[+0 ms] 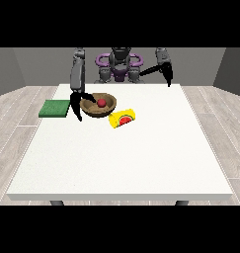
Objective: Pick the cup and pour the ball into the bowl, then pick the bowl and place it on the pad
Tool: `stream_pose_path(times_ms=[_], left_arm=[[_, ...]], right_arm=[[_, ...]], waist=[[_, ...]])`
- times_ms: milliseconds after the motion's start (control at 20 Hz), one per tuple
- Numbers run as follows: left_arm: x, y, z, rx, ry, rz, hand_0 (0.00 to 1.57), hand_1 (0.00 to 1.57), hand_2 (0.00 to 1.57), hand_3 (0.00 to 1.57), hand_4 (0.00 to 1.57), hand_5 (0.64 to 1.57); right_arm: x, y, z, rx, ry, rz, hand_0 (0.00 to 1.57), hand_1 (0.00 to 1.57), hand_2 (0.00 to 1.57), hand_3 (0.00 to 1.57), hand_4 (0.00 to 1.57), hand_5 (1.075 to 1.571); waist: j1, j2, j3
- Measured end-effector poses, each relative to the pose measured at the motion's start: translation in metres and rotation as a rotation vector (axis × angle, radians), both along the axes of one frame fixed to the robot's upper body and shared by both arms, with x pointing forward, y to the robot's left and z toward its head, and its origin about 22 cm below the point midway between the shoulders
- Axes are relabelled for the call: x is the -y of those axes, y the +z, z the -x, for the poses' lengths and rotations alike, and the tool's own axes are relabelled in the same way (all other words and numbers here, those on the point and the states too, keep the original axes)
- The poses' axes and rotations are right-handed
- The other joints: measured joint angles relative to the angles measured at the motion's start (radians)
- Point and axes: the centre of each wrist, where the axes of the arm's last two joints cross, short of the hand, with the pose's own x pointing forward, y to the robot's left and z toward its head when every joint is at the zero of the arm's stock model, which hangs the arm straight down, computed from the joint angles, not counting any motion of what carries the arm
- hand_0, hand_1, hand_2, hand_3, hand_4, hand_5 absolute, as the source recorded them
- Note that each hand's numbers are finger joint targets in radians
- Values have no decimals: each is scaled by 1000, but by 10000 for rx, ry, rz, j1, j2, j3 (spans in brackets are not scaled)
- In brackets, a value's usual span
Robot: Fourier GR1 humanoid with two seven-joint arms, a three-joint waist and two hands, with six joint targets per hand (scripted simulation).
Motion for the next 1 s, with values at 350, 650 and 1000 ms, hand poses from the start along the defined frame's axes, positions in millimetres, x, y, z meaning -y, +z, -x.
stream_pose_path(times_ms=[350, 650, 1000], left_arm=[[-5, -4, 1, -122, -23, 91, 0, 0, 0, 0, 0, 1570], [-31, -18, -1, -666, 530, 289, 0, 0, 0, 0, 0, 1570], [-61, -43, 5, -1143, 1162, 413, 0, 0, 0, 0, 0, 1569]], right_arm=[[11, 4, -1, -1247, -623, 1516, 1571, 1571, 1571, 1571, 1025, 1554], [3, 20, -16, -2645, -397, 2161, 1571, 1571, 1571, 1571, 1030, 1558], [17, 57, -34, -3329, -94, 1916, 1571, 1571, 1571, 1571, 1061, 1559]], waist=[[164, -229, -67], [-259, -656, 86], [-850, -1179, 135]])
